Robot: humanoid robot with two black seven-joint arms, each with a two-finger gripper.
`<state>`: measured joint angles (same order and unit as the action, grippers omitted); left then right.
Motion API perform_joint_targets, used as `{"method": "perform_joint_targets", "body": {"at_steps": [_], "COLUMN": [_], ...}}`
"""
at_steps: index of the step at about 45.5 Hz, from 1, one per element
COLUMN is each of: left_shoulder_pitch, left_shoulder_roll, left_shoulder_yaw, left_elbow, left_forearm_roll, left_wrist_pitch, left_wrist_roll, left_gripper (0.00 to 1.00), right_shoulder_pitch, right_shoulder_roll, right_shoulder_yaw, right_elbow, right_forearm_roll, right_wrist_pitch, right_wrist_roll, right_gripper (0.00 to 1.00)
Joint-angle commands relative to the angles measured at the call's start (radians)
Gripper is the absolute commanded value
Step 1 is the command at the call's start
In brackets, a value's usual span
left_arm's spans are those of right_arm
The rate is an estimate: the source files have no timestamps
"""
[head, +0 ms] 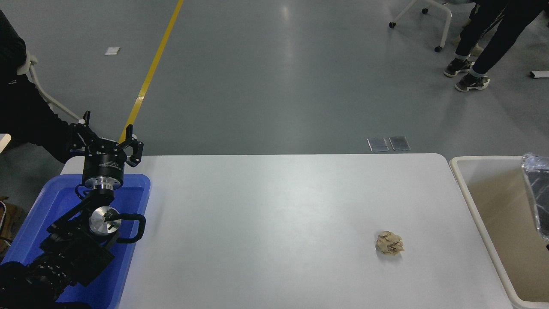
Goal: Pick up foil plate and place in dustbin
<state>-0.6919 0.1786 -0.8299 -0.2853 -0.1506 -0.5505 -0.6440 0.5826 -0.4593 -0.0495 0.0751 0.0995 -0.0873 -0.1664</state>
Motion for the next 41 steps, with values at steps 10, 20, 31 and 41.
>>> {"method": "perform_joint_targets", "body": {"at_steps": [10,20,31,41], "left_shoulder_pitch": [0.000,0.000,0.000,0.000], "left_shoulder_roll": [0.001,0.001,0.001,0.001], "left_shoulder_yaw": [0.000,0.000,0.000,0.000], "left_elbow": [0.000,0.000,0.000,0.000], "left_forearm_roll": [0.000,0.000,-0.001,-0.001], "left_wrist_pitch": [0.000,0.000,0.000,0.000], "left_wrist_roll": [0.000,0.000,0.000,0.000], "left_gripper": [0.99,0.99,0.99,0.99], "right_shoulder_pitch": [-0.046,-0.023,0.097,0.284], "right_shoulder_roll": [0.047,0.024,-0.035,-0.146], "right_shoulder_yaw": [0.011,0.007,-0.010,-0.023], "right_elbow": [-0.017,-0.018,-0.003,0.101], "right_forearm_roll": [-0.003,-0.003,-0.009,-0.151], "right_wrist_pitch": [0.000,0.011,0.030,0.101], "right_wrist_roll": [0.041,0.041,0.036,0.031], "right_gripper": [0.53,1.00,1.00,1.00]}}
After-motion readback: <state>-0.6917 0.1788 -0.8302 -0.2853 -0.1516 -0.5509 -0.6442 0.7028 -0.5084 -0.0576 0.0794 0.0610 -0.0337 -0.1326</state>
